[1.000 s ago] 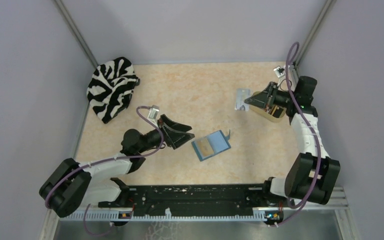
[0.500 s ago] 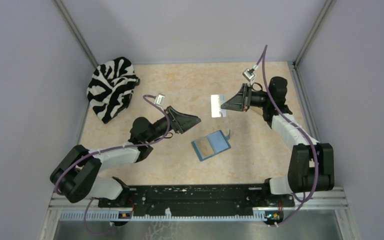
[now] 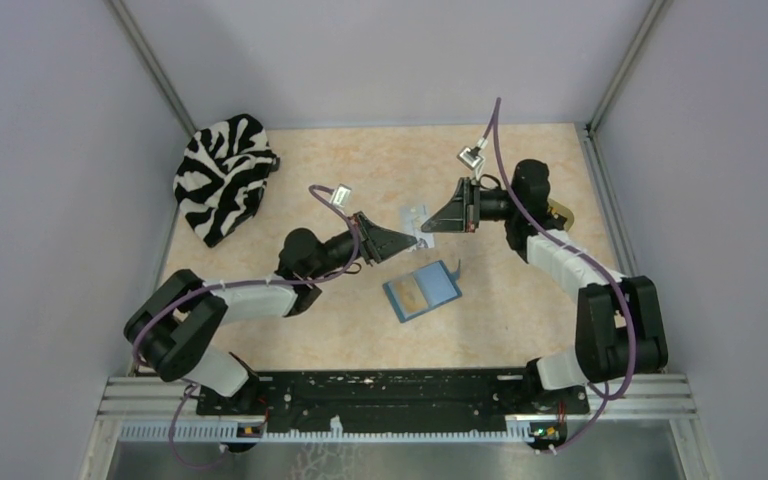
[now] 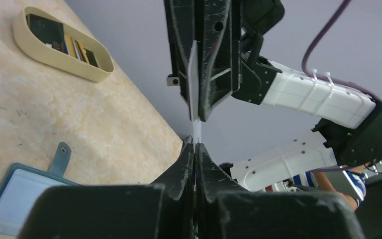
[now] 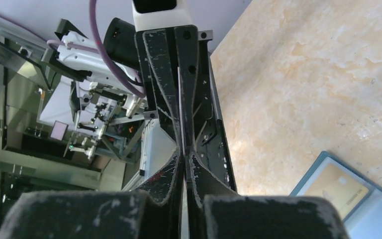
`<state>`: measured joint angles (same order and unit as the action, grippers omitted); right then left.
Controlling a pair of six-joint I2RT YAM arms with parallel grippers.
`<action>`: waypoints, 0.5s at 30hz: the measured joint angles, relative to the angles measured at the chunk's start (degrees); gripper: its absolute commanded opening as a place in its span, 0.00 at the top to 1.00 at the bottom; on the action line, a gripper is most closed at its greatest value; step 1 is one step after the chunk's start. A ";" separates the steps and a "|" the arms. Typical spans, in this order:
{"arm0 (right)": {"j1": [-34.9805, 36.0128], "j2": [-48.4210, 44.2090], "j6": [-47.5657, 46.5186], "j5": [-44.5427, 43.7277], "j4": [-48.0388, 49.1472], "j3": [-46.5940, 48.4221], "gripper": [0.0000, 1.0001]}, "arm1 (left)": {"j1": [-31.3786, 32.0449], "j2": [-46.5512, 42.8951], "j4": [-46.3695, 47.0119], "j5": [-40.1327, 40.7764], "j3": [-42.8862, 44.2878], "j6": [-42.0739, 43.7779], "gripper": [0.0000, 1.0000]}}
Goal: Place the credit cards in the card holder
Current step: Pick up the credit card from the storage box.
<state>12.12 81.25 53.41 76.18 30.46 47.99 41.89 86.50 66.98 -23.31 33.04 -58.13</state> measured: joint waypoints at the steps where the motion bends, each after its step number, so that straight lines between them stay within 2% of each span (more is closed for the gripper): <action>1: -0.02 0.02 -0.98 -0.07 -0.35 0.00 0.99 | 0.04 0.04 0.83 -0.50 0.00 0.02 1.00; 2: -0.04 0.02 -1.70 -0.04 -0.68 0.00 0.91 | 0.04 0.02 1.57 -0.98 0.00 0.09 1.00; 5: 0.13 0.02 -6.60 1.05 -3.13 0.15 0.53 | 0.02 0.02 1.81 -1.92 -0.33 1.55 1.00; 7: 0.39 0.02 -12.96 2.19 -8.33 0.83 0.35 | 0.02 -0.48 1.77 -2.51 -1.18 3.69 1.00; 11: 0.70 0.02 -36.00 1.40 -29.92 6.60 0.23 | 0.02 -4.35 -1.25 -3.76 -5.51 9.44 1.00; 13: 0.90 -0.37 -48.06 -0.15 -39.80 9.66 0.21 | 0.02 -7.45 -3.74 -4.44 -8.22 12.72 1.00; 15: 1.01 -1.73 -56.65 -0.87 -45.59 10.08 0.21 | 0.02 -10.88 -6.01 -5.14 -11.17 15.93 1.00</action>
<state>13.13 79.53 -3.25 75.31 -15.14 58.06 41.91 75.61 60.97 -28.45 21.87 -42.19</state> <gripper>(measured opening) 0.781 0.007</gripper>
